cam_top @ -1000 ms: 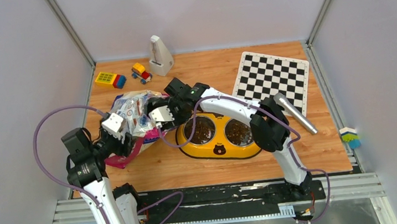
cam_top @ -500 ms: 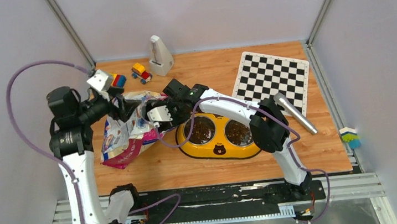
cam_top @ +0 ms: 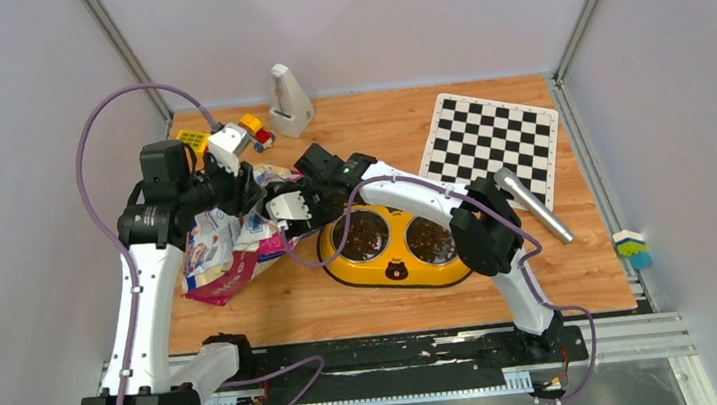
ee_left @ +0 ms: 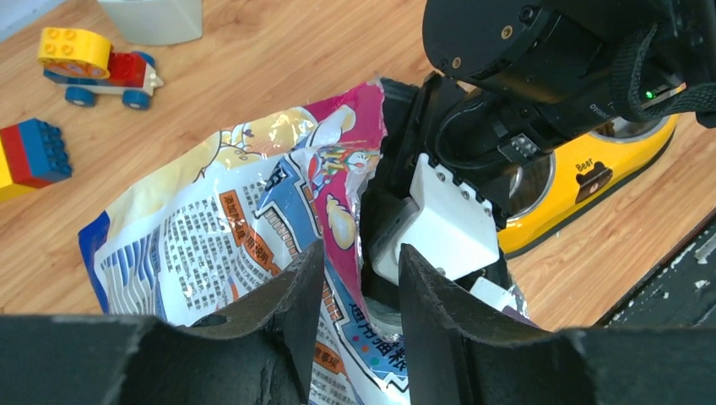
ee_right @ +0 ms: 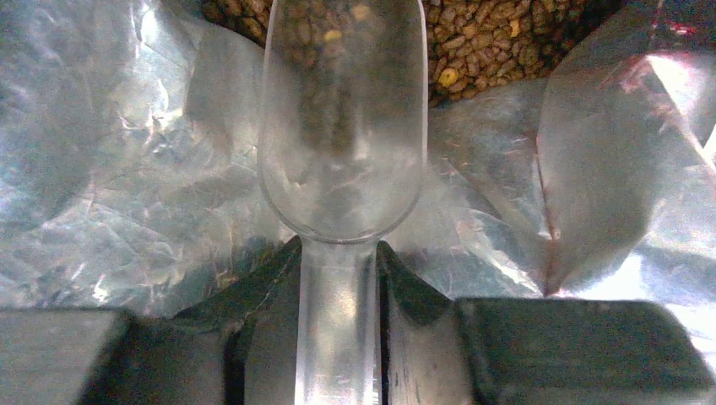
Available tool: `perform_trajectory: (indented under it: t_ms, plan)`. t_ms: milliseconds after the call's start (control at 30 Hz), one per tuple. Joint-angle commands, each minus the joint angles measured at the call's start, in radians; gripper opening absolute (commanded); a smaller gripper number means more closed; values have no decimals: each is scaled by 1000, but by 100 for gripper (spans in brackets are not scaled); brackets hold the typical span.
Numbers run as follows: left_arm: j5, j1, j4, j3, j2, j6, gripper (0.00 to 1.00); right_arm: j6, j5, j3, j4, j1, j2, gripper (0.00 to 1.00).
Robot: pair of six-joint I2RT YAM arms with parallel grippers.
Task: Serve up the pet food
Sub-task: Collect the pet food from the pet food bag.
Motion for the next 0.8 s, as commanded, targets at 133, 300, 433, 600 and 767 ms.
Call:
perform_trajectory:
  t_ms: [133,300,433,600,767]
  plan:
    - [-159,-69,-39,29,13,29,48,29,15,-17,26,12,-39,0]
    - [-238,-93,-52,25,25,43,30,28,17,-15,28,12,-40,0]
    - [-296,-116,-55,22,34,58,26,26,18,-17,26,13,-42,0]
    - [-364,-155,-65,32,49,71,3,26,19,-18,27,13,-43,0]
    - [-383,-210,-112,130,98,77,0,11,50,-46,26,12,-40,0]
